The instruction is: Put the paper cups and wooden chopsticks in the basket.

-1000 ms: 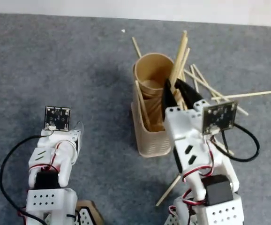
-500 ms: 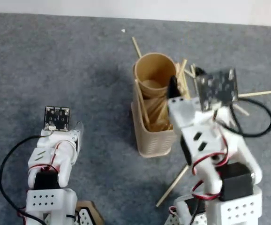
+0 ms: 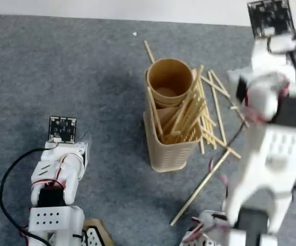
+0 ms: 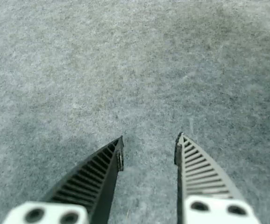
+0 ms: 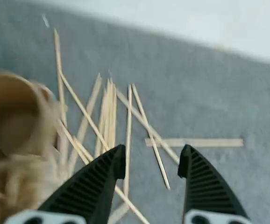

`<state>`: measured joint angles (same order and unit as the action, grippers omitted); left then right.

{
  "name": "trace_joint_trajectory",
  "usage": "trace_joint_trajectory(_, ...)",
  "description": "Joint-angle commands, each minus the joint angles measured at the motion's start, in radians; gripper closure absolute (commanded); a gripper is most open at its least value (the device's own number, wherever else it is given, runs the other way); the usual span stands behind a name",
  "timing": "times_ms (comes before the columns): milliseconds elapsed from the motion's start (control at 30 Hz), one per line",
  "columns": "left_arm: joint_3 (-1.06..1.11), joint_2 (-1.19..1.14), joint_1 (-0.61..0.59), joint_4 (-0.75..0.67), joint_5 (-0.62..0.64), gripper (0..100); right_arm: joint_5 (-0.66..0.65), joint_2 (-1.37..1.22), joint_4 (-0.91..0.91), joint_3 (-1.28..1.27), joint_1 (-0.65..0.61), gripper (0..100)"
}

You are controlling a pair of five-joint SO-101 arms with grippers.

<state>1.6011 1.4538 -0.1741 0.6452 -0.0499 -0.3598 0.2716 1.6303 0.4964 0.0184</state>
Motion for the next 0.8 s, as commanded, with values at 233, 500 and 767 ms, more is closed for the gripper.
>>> trace_joint_trajectory(233, -0.005, 0.010, 0.018, -0.017, -0.008, 80, -0.172, -0.519, 0.041, 0.122, 0.113, 80.5)
trace_joint_trajectory(500, -0.005, 0.010, 0.018, -0.017, -0.008, 80, -0.198, -0.796, -0.076, 0.114, 0.102, 80.5)
trace_joint_trajectory(767, -0.005, 0.010, 0.018, -0.017, -0.008, 80, -0.252, -1.006, -0.163, 0.117, 0.054, 80.5)
